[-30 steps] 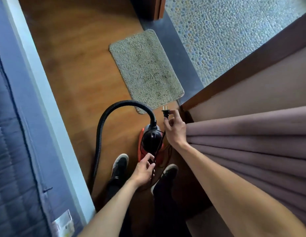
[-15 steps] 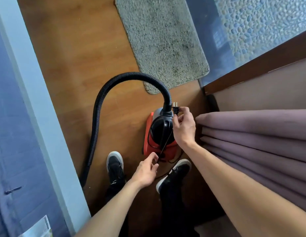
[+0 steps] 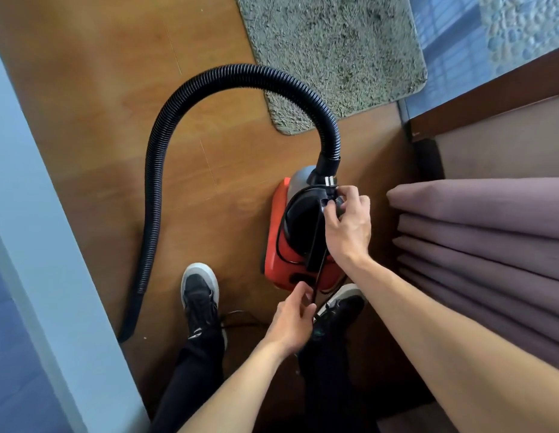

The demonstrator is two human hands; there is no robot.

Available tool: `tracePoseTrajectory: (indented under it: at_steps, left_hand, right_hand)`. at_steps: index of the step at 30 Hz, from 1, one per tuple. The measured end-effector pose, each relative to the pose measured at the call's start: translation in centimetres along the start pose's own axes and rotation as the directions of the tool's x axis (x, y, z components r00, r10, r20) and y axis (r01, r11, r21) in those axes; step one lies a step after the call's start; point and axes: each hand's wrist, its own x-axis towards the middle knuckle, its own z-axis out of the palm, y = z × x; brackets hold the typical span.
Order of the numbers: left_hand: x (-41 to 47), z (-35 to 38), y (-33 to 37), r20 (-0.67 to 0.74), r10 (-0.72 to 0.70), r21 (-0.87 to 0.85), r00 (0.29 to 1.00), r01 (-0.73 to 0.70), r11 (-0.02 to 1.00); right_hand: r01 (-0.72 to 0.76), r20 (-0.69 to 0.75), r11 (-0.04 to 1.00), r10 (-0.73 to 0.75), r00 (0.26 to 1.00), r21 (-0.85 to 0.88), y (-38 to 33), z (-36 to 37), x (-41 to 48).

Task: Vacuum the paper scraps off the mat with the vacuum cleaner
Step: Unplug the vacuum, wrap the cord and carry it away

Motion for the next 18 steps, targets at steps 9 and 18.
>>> tracePoseTrajectory:
  at_steps: [9, 18]
  left_hand:
    - [1.0, -1.5, 0.0, 0.068, 0.003, 0.047, 0.998, -0.007, 0.999]
    - [2.9, -13.3, -3.6, -0.266, -0.090, 0.059, 0.960, 0.110, 0.992]
  right_hand:
    - [-0.130, -0.046, 0.974, 0.141, 0.989, 0.187, -0.6, 3.0, -1.1]
    - [-0.241, -0.208, 0.945, 0.288, 0.935, 0.223, -1.9, 5.6, -1.1]
